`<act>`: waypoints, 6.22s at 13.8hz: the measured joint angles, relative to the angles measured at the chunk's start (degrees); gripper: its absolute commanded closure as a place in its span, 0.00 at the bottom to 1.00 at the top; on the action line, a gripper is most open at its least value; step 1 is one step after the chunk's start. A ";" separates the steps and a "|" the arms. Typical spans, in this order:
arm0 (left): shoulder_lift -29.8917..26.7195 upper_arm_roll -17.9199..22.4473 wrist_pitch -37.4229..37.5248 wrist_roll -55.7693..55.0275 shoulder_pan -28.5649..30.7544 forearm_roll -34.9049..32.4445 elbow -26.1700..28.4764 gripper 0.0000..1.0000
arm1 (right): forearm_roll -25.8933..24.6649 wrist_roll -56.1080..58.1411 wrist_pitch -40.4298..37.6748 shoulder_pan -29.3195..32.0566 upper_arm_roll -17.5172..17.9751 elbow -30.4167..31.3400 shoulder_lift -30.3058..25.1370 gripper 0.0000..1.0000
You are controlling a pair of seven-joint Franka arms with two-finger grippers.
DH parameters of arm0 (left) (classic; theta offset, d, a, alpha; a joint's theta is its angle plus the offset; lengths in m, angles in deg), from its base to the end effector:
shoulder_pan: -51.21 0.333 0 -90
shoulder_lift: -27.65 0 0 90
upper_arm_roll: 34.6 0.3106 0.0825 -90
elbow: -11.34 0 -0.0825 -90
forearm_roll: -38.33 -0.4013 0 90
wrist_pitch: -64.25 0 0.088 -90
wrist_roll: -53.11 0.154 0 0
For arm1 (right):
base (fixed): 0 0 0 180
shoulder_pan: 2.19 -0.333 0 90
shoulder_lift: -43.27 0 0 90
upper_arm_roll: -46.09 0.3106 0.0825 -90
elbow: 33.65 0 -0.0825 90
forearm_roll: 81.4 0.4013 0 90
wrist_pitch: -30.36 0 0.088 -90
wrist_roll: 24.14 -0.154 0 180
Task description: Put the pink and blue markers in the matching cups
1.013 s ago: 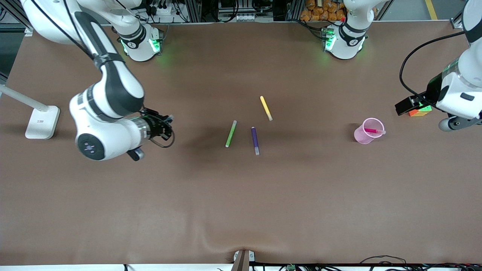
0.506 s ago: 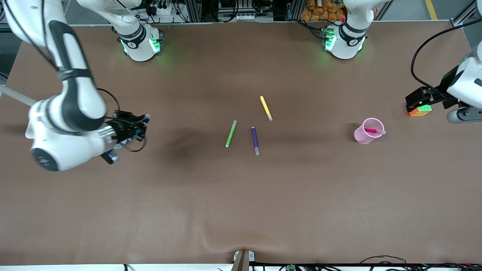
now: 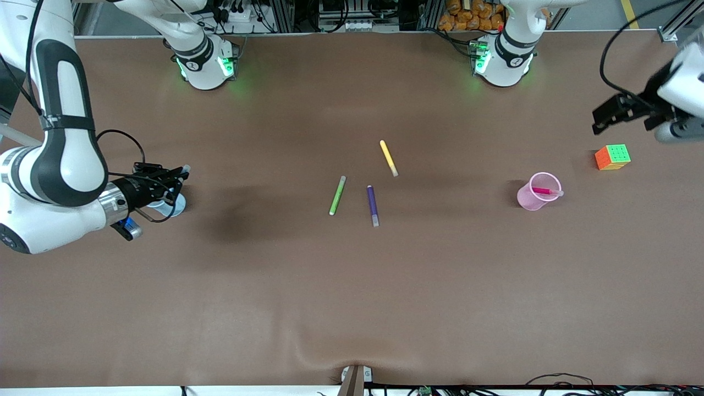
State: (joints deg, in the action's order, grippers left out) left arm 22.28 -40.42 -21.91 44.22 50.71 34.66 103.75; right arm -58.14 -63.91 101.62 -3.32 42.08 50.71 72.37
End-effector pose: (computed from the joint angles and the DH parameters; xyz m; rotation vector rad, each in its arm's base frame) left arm 0.5329 -0.0510 0.5979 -3.0658 -0.0754 0.0092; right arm 0.5938 0.0437 0.3183 -2.5705 1.0364 1.1871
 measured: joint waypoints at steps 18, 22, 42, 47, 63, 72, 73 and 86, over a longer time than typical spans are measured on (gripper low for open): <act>-1.25 1.52 -0.64 1.00 3.75 0.00 1.27 0.00 | 0.55 23.64 0.08 0.09 -12.81 7.82 4.91 1.00; -0.95 1.58 -0.65 1.10 5.23 -0.01 1.61 0.00 | 1.32 25.53 1.94 0.11 -14.53 8.27 6.09 1.00; -0.95 1.13 -0.45 1.10 5.13 -0.01 2.03 0.00 | 3.16 28.73 -2.89 -0.98 -15.75 -3.05 7.76 0.00; -0.95 1.11 -0.45 1.10 5.10 -0.01 2.46 0.00 | 2.13 29.02 -3.80 -1.57 -15.65 -11.08 7.50 0.00; -0.96 0.87 -0.48 0.97 5.03 -0.01 2.99 0.00 | -5.63 30.17 -8.48 -1.48 -9.03 -28.59 -3.70 0.00; -0.96 0.83 -0.48 0.96 5.05 -0.01 3.54 0.00 | -10.65 30.20 -11.10 -1.54 -5.73 -28.61 -12.59 0.00; -0.96 0.83 -0.48 0.93 5.05 -0.01 3.55 0.00 | -11.69 30.20 -11.01 -1.54 -5.57 -28.35 -12.51 0.00; -1.05 0.82 -0.48 0.29 5.05 0.00 3.54 0.00 | -20.05 29.94 2.32 -1.37 0.62 -5.82 -28.07 0.00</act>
State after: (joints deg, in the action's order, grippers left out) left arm 21.23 -39.61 -22.40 44.51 55.76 34.66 107.29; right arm -78.19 -33.97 103.94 -4.69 42.69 44.88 44.31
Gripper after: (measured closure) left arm 0.000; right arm 0.000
